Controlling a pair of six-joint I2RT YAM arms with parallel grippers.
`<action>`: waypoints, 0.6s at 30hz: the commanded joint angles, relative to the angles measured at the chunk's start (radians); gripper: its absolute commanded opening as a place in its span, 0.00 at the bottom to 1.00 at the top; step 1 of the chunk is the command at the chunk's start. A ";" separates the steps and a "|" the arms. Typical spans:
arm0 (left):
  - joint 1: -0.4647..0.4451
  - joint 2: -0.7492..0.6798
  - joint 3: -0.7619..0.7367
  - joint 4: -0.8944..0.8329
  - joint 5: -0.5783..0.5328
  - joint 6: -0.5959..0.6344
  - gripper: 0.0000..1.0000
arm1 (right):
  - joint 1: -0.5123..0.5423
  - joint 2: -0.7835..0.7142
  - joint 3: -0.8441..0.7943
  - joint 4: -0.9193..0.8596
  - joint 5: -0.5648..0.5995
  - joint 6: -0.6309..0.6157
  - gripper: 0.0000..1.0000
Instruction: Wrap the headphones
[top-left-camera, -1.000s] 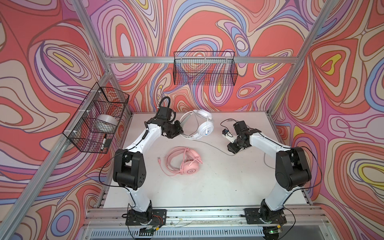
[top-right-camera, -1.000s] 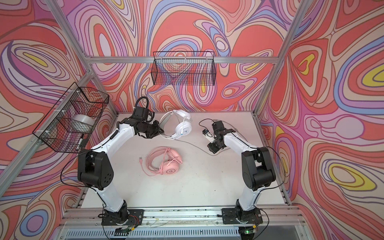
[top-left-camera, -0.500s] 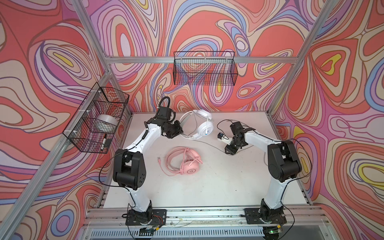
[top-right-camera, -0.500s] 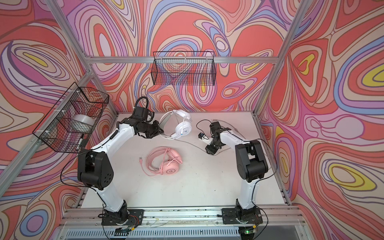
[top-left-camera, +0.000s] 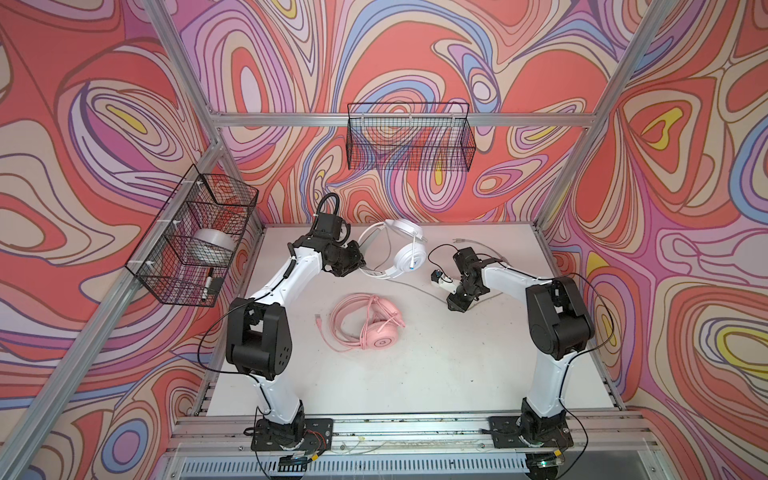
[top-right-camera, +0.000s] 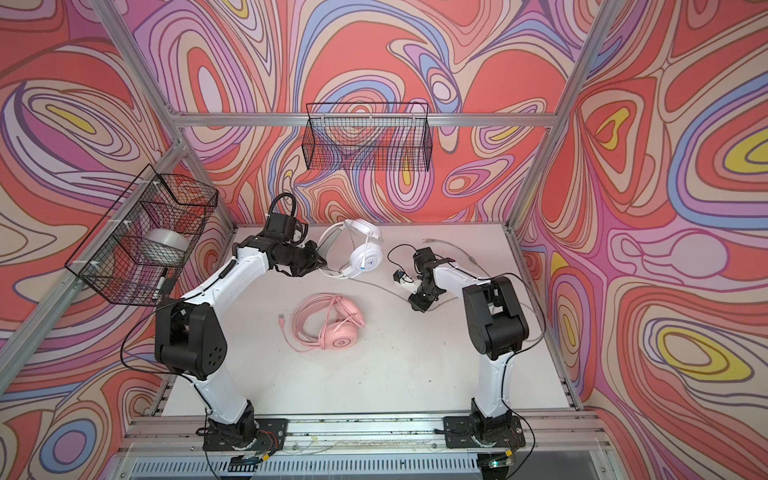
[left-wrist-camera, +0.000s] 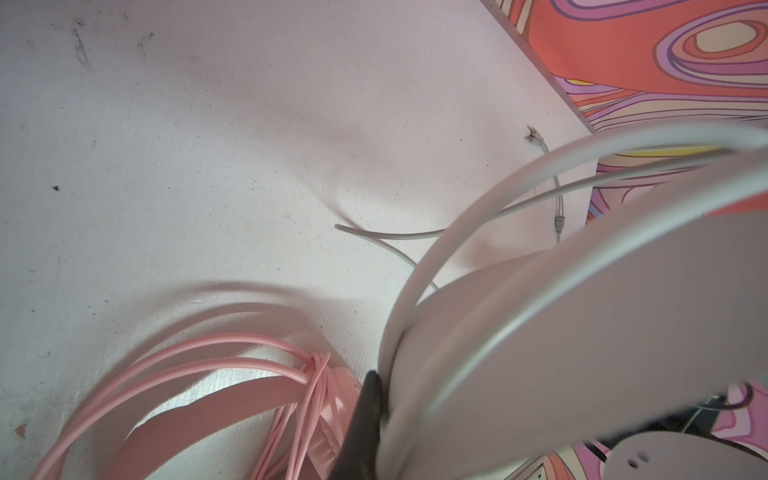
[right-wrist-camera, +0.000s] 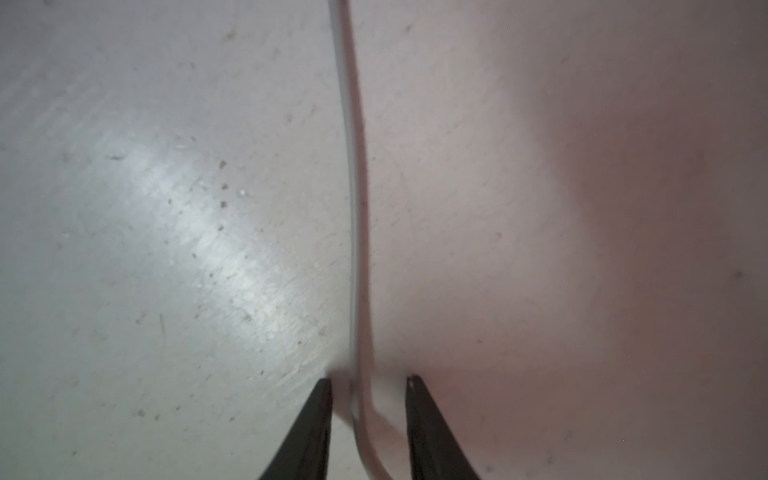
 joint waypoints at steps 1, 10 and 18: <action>0.006 -0.004 -0.004 0.005 0.014 -0.002 0.00 | 0.008 0.044 0.009 -0.031 0.036 0.023 0.27; 0.010 -0.003 -0.001 0.003 0.002 -0.003 0.00 | 0.039 0.029 -0.042 -0.040 0.062 0.007 0.10; 0.014 0.015 0.021 0.002 -0.002 -0.005 0.00 | 0.052 -0.014 -0.106 -0.006 0.063 0.010 0.00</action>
